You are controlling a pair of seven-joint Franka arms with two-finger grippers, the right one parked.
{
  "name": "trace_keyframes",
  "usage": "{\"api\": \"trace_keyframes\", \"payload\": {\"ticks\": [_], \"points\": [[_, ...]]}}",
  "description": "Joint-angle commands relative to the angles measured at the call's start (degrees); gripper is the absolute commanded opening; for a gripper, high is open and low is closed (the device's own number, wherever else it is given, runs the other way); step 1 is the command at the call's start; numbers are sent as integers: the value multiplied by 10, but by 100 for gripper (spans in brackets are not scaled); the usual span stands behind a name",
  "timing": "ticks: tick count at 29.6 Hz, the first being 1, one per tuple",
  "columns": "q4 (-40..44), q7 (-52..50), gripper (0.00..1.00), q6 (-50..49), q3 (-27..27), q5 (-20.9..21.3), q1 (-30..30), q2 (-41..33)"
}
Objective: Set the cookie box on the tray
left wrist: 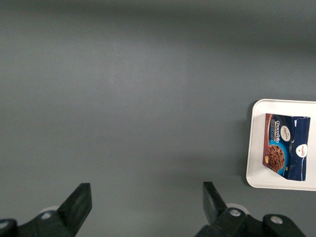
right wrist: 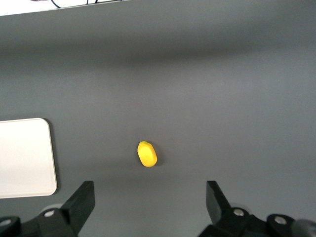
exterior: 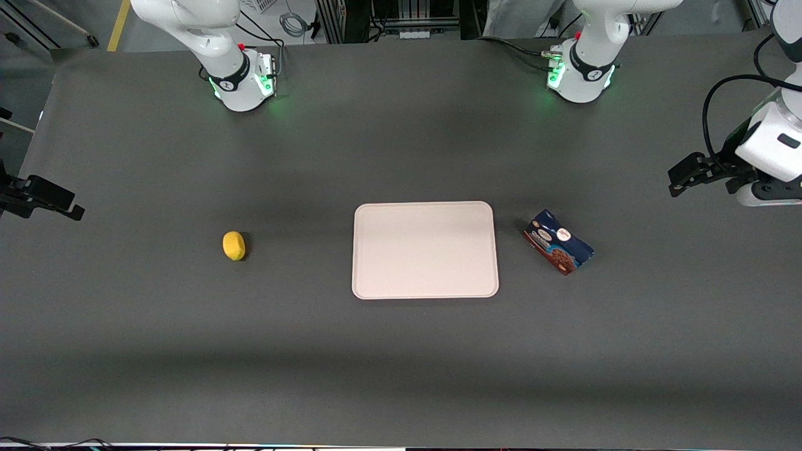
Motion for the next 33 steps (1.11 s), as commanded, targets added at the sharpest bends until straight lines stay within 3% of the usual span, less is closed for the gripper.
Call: {"api": "trace_keyframes", "payload": {"ticks": [1, 7, 12, 19, 23, 31, 33], "points": [[-18, -6, 100, 45, 3, 25, -5, 15], [-26, -5, 100, 72, 4, 29, -5, 33], [-25, -5, 100, 74, 8, 62, -3, 42], [-25, -5, 99, 74, 10, 64, -3, 42], [-25, -5, 78, 74, 10, 65, -3, 42], [-22, -4, 17, 71, 10, 65, -4, 43], [-21, -4, 14, 69, 9, 65, -4, 43]]}}
